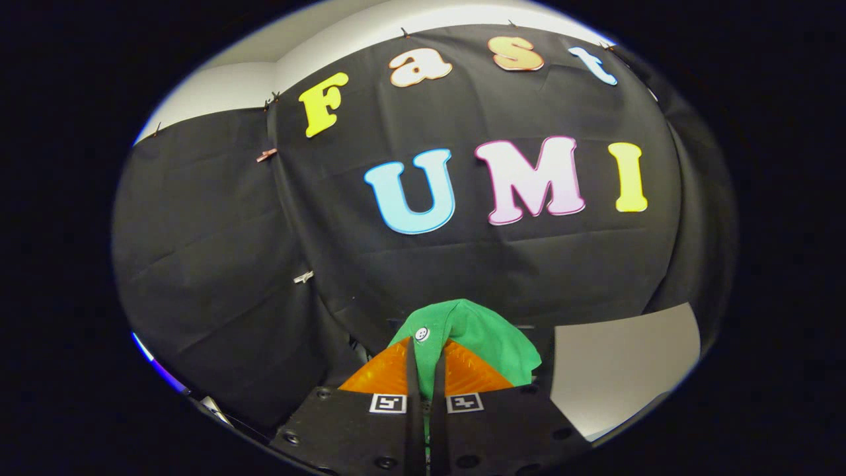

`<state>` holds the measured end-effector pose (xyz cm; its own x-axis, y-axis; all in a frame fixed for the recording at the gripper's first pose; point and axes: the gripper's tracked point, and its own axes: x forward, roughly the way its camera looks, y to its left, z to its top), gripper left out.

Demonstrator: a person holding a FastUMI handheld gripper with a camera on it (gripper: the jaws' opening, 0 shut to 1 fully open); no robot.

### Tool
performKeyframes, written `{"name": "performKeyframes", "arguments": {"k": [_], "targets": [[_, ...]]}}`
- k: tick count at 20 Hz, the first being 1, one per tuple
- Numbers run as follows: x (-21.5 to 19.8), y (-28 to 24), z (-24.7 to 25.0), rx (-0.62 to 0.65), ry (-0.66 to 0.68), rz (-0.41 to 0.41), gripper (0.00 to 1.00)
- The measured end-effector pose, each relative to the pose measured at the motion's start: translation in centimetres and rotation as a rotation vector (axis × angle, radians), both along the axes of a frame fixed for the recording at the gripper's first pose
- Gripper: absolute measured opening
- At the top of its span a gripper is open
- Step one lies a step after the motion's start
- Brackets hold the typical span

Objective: Put the clothes into the washing machine and then close the washing machine lid.

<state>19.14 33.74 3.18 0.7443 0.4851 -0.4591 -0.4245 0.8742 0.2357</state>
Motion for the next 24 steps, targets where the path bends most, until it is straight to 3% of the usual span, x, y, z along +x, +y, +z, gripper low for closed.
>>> {"name": "performKeyframes", "arguments": {"k": [10,18,24], "targets": [[1.2,6.2,-16.7,-0.093,0.146,0.050,0.07],[4.4,5.2,-31.4,-0.194,0.229,0.034,0.08],[6.7,3.1,-39.7,-0.274,0.238,0.000,0.08]]}}
